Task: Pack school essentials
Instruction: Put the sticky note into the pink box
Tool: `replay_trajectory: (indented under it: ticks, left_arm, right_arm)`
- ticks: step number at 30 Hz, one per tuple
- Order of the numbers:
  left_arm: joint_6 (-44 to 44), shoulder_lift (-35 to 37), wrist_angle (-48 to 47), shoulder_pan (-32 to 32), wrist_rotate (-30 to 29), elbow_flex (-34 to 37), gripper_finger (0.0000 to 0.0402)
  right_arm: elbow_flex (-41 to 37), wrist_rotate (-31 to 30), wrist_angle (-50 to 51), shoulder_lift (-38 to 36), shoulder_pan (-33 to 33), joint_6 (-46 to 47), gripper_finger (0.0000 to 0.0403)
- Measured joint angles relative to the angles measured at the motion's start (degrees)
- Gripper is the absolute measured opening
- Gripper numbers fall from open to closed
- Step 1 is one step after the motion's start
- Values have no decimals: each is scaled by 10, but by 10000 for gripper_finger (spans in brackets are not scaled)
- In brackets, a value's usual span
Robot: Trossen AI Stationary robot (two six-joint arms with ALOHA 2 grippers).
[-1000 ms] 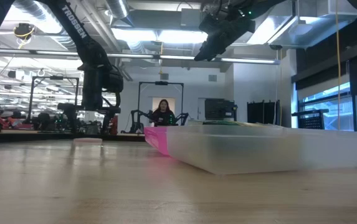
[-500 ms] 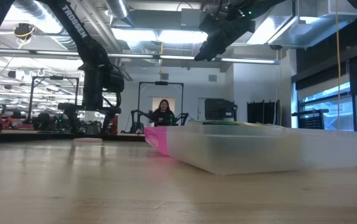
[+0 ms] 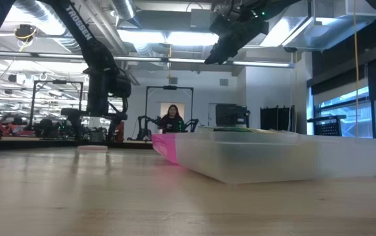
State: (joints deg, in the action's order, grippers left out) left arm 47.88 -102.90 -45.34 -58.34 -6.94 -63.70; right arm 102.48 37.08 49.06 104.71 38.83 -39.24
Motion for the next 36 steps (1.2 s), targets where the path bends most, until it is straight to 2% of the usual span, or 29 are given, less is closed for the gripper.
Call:
replay_trajectory:
  ticks: [10,36]
  left_arm:
    - [-3,-41,8,3,32,-4,385]
    - [-29,-43,37,5,13,0,385]
  right_arm:
    - [0,0,0,0,0,0,16]
    - [0,0,0,0,0,0,16]
